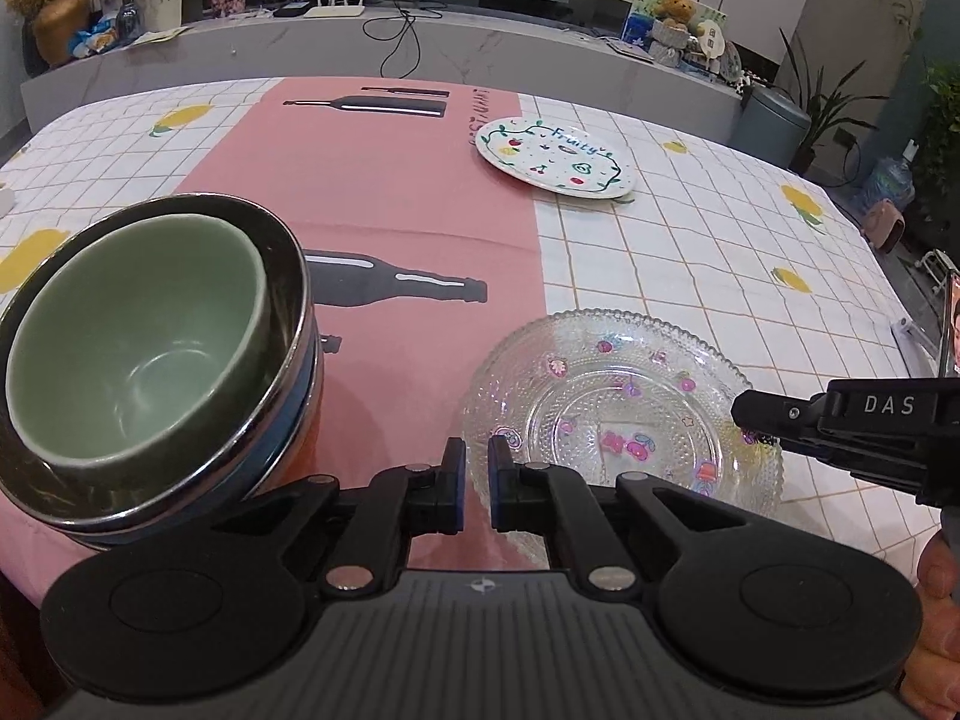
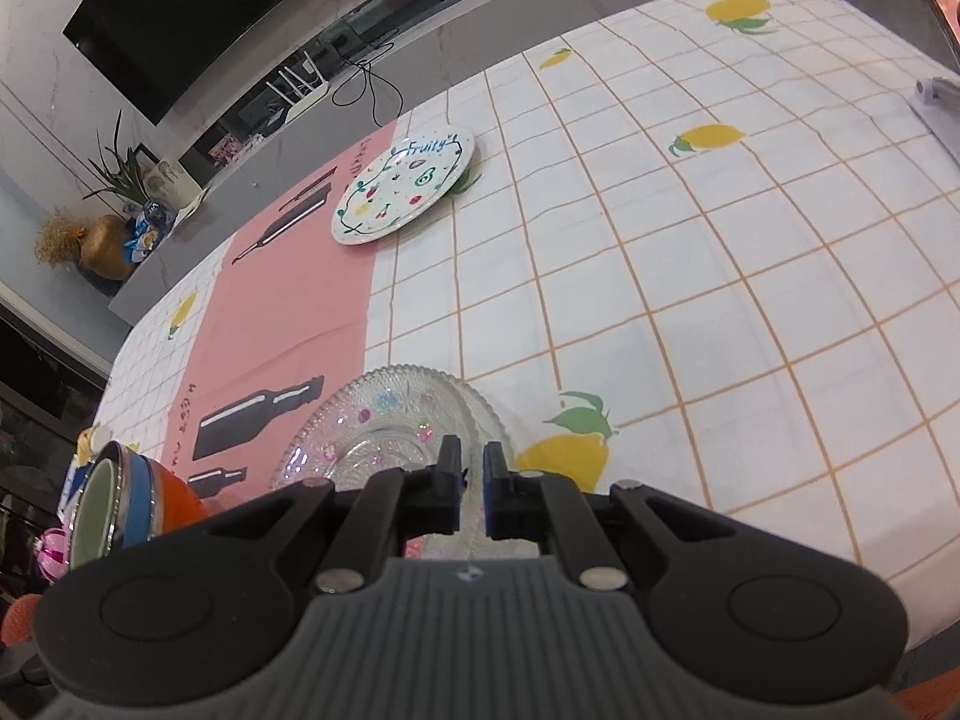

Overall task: Organize plates and bowls
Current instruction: 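Lower the second glass plate with both tools beside the bowl stack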

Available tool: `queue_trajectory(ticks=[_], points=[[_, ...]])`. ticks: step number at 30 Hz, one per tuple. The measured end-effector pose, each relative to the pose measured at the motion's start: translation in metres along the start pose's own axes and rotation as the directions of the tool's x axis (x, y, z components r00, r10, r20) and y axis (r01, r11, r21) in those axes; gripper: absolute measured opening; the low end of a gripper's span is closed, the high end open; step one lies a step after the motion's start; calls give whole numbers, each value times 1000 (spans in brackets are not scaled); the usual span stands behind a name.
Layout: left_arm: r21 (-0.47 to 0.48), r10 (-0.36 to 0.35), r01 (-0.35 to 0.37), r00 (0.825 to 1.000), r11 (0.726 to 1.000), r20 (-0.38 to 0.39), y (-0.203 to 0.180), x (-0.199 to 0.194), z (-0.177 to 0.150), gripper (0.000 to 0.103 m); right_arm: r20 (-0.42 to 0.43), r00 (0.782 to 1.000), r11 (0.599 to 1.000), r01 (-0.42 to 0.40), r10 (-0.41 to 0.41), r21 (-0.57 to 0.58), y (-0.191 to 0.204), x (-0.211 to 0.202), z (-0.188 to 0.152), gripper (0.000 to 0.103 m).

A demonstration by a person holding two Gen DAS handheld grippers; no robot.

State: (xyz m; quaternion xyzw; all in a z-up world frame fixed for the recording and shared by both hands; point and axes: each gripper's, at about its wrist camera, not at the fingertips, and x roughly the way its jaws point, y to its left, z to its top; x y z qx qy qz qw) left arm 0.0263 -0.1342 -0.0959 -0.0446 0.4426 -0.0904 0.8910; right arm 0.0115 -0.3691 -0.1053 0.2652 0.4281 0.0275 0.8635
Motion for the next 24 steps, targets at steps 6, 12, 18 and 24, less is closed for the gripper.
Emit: queue_trajectory(ticks=[6,12,18,24], points=[[9,4,-4,1000,1000,7,1,1,-1,7,-13,1000,1000,6,-6,-11,1,3,0,6],[34,12,-14,998,999,57,-2,-7,0,17,7,999,999,34,-33,-28,4,0,-1,15],[13,13,-13,999,1000,36,2,-2,-1,28,44,998,999,44,-42,-24,3,-7,-1,18],[-31,-22,23,1000,999,22,7,3,-4,30,39,999,997,35,-38,68,-10,-10,-1,5]])
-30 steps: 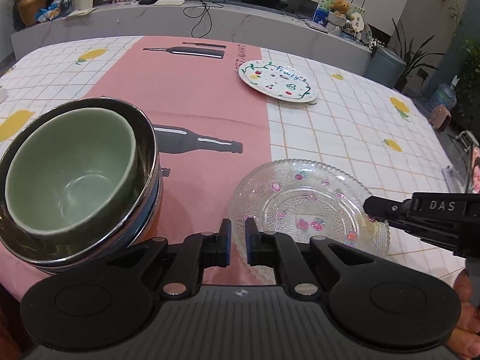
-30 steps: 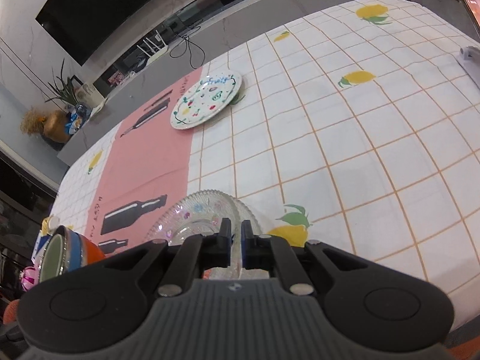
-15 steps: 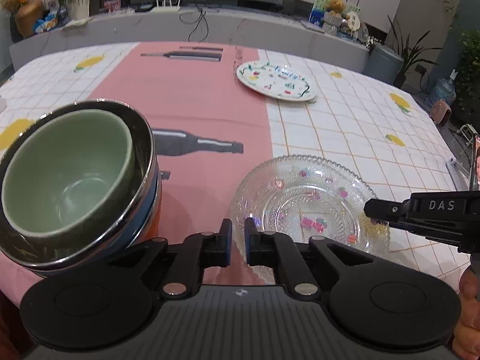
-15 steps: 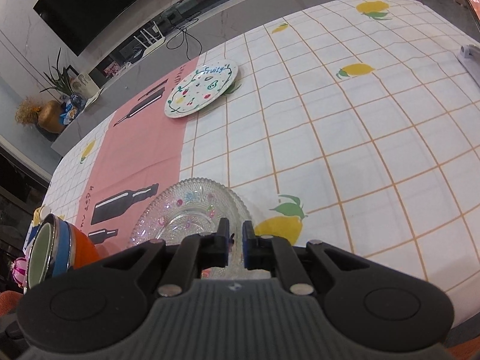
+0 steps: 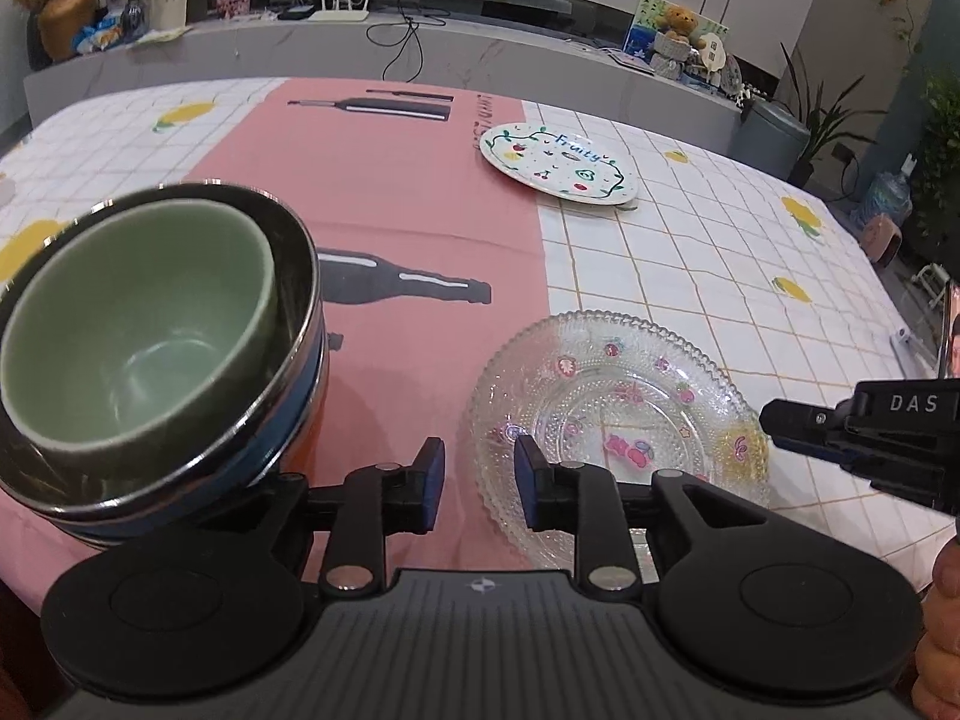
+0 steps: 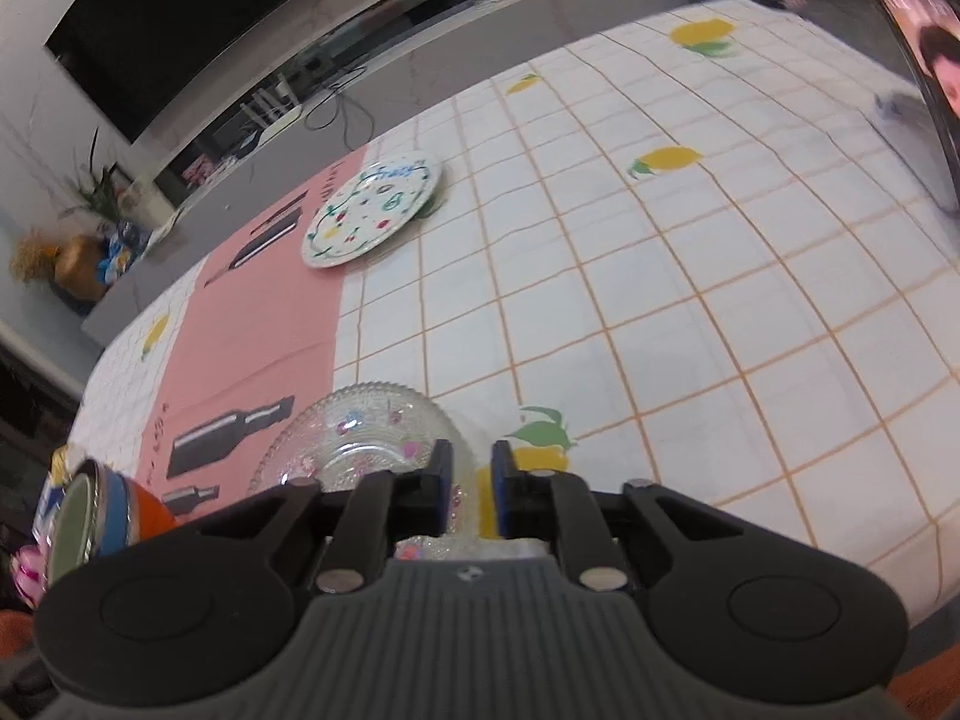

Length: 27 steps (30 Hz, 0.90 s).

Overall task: Organize plates and bowls
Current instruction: 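Lower the second glass plate with both tools beside the bowl stack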

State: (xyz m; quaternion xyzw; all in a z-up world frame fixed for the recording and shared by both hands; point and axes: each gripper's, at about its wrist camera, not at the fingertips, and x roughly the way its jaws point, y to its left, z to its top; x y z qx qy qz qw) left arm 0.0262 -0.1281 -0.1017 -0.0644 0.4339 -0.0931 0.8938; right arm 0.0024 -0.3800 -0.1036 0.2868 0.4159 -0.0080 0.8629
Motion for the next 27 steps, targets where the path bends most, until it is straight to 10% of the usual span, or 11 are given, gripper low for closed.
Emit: queue_trajectory(ticks=[15,22,27], points=[[-67,-71,69,997,995,-38,7,7,1,20,-30,998,998,-63,62,-22,12,7,-5,0],[-71,-84,82,996,994,-24,8,8,2,24,9,1000,999,19,-19,-45,12,3,-3,22],[-63,-76,74,997,995,-31,6,7,2,21,-21,999,997,44,-46,-70,14,10,-5,2]])
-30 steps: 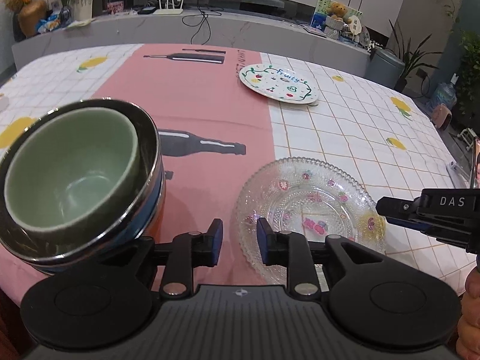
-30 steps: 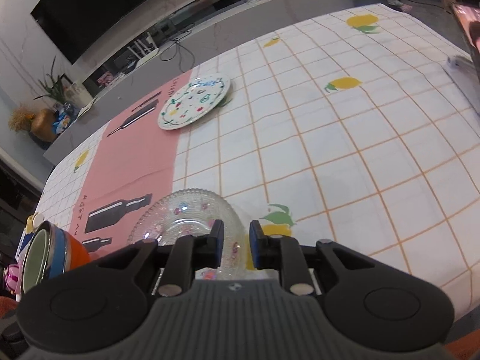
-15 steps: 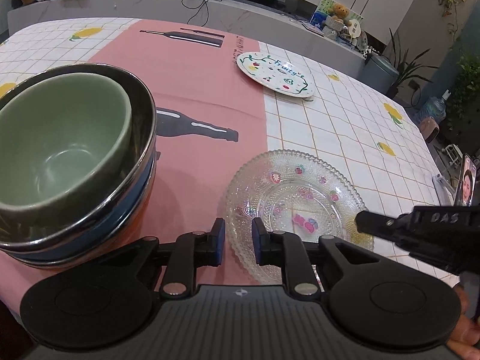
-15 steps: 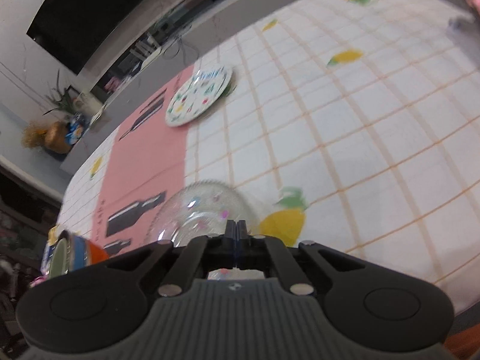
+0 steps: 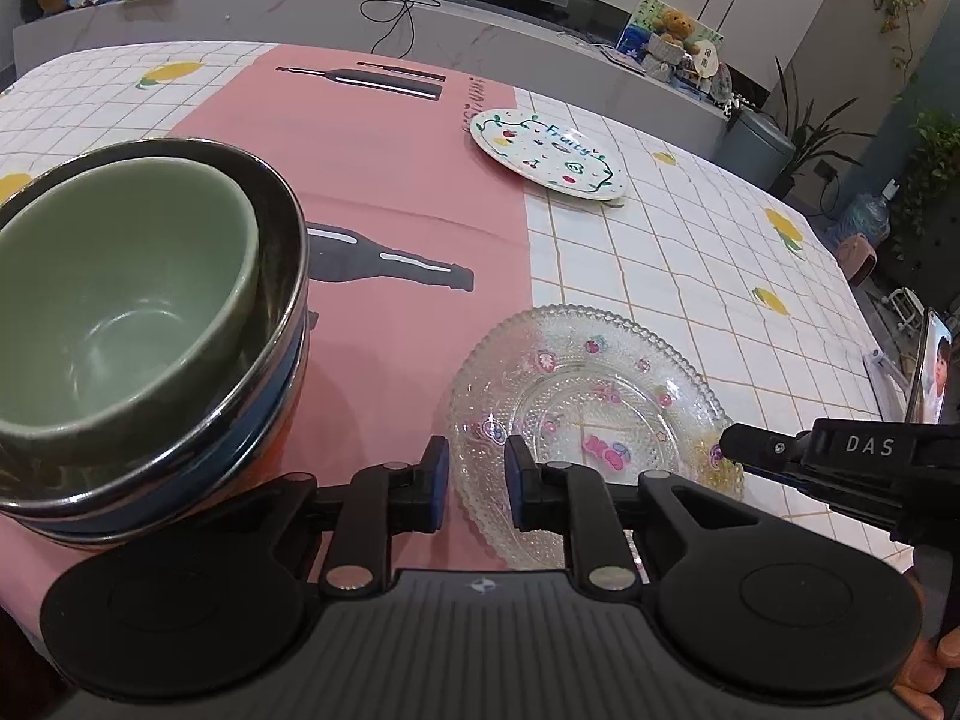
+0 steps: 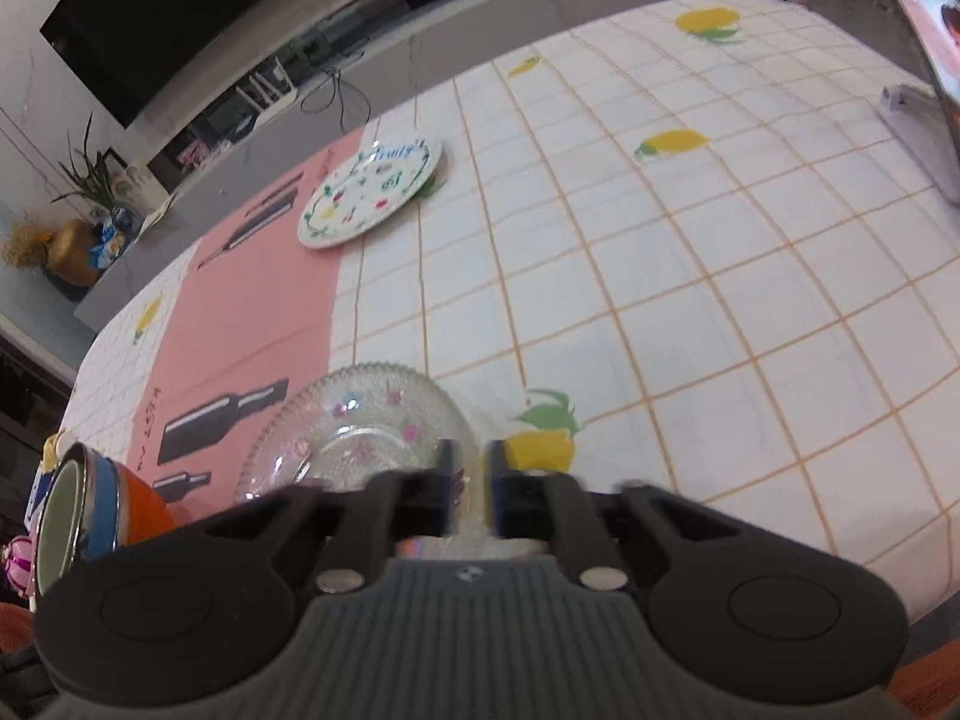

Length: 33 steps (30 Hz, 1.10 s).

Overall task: Organize plates and bowls
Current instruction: 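Lower the second glass plate with both tools beside the bowl stack, then open both tools and lift them off the glass plate rim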

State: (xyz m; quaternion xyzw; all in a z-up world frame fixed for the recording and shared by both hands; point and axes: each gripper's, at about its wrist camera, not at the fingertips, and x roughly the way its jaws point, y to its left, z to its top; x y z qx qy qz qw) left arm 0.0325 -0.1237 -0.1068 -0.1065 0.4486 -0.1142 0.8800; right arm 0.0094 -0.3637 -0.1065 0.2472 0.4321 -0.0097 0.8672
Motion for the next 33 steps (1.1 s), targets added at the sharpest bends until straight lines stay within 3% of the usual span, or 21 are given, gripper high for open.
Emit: queue_trajectory(ticks=[10,17,28,33], points=[[22,14,-14,1000,1000,0,-5,1,-1,21,14,999,996,33,-32,-78,8,0,-3,3],[35,9,-9,1000,999,0,-8,3,1,21,51,991,964,130,-121,-232,28,1,-9,3],[117,30,-29,1000,993,-2,-24,12,7,19,52,990,977,140,-133,-162,15,-3,-4,3],[141,23,-25,1000,990,11,-24,8,9,20,43,992,981,127,-122,-145,15,-3,-3,8]])
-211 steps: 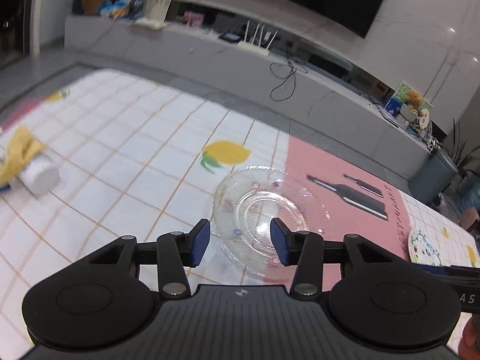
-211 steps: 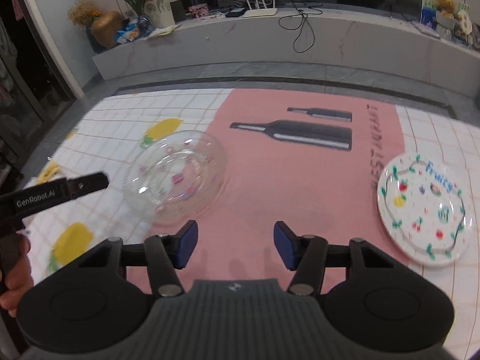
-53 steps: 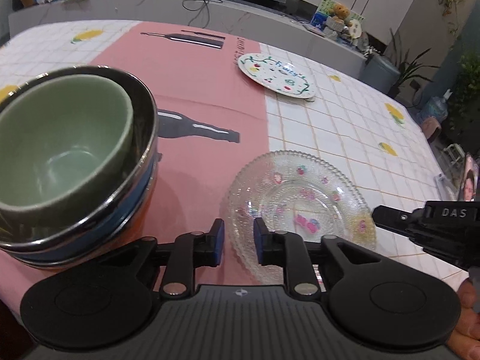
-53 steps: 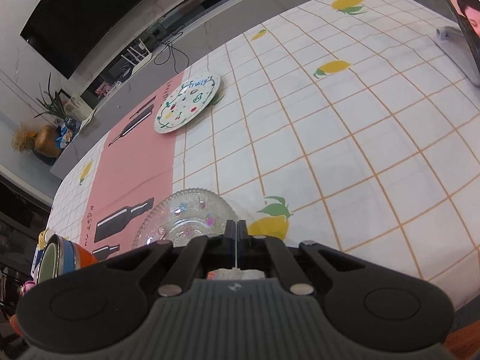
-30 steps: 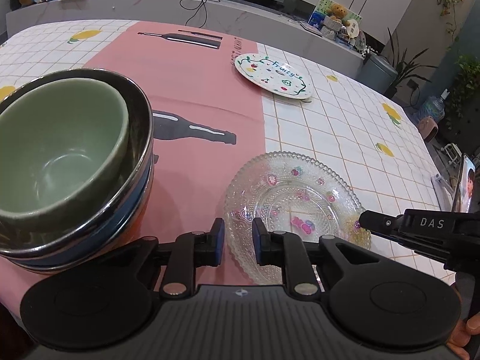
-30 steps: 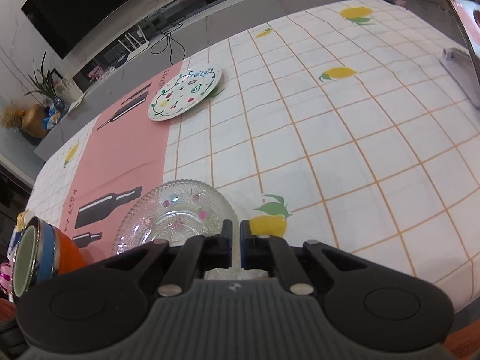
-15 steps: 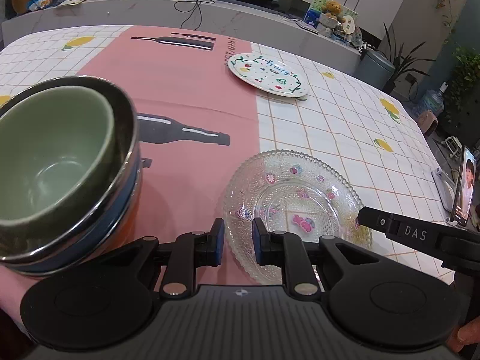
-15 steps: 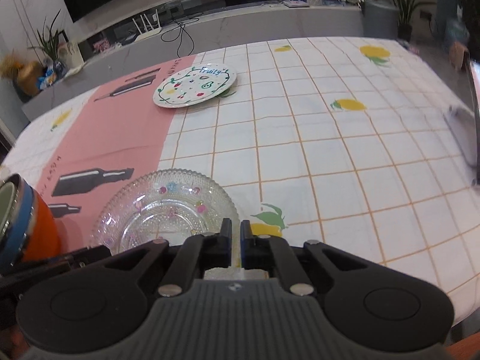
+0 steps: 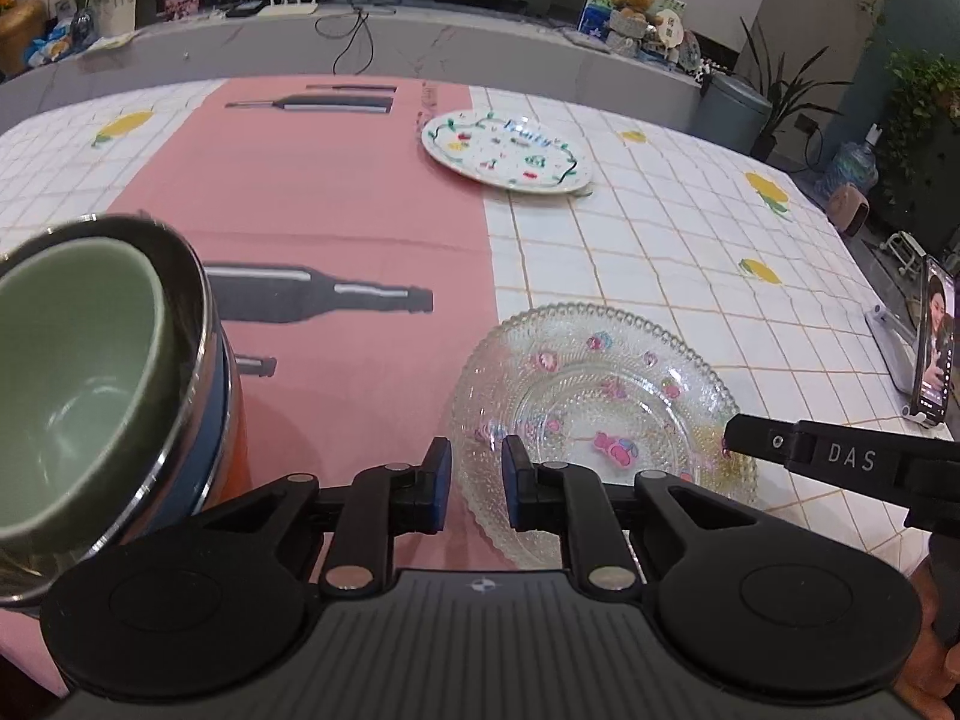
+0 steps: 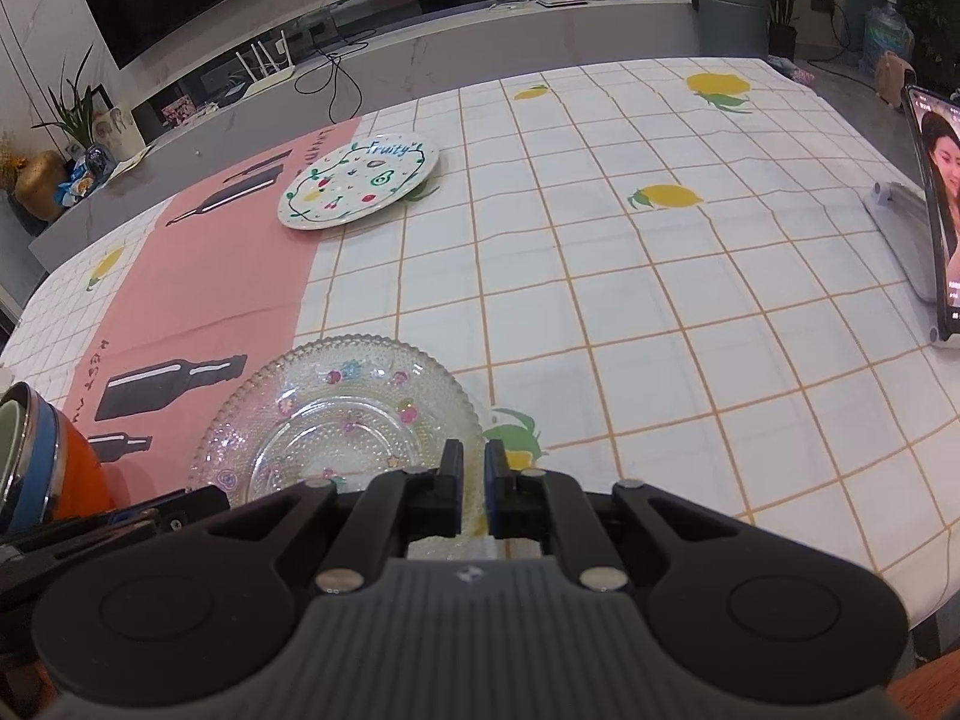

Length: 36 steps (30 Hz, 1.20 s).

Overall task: Organize plates and bowls
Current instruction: 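Open both tools and lift them off the glass plate rim, then move both tools to the rim of the white Fruity plate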

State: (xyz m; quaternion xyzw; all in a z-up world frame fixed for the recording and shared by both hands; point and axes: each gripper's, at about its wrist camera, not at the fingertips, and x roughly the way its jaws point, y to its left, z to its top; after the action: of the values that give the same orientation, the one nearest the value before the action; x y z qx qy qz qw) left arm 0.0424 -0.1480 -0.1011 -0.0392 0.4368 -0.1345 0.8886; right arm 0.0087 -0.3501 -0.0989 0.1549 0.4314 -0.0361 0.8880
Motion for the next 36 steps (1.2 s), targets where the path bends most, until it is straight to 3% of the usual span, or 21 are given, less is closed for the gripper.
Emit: queue_trajectory(ticks=[8,12,21,25,29,36], points=[[60,15,-18,999,998,50,-5,-13,6,34,48,999,999,-23,22,27,-3,-12,0,37],[125,3,-10,998,992,57,-8,-18,16,45,64,998,999,-22,19,37,-6,-15,3,41],[145,-61,69,996,987,-61,-12,-9,59,46,92,996,999,11,-15,35,-6,1,38,44],[181,-64,76,995,981,-70,-17,-5,82,46,71,997,995,-29,22,98,-10,20,59,44],[247,-24,38,998,968,-59,-26,1,102,46,54,998,997,-33,29,75,-1,37,74,44],[181,-69,89,991,980,-116,-19,26,152,46,45,995,995,-93,91,47,18,60,106,44]])
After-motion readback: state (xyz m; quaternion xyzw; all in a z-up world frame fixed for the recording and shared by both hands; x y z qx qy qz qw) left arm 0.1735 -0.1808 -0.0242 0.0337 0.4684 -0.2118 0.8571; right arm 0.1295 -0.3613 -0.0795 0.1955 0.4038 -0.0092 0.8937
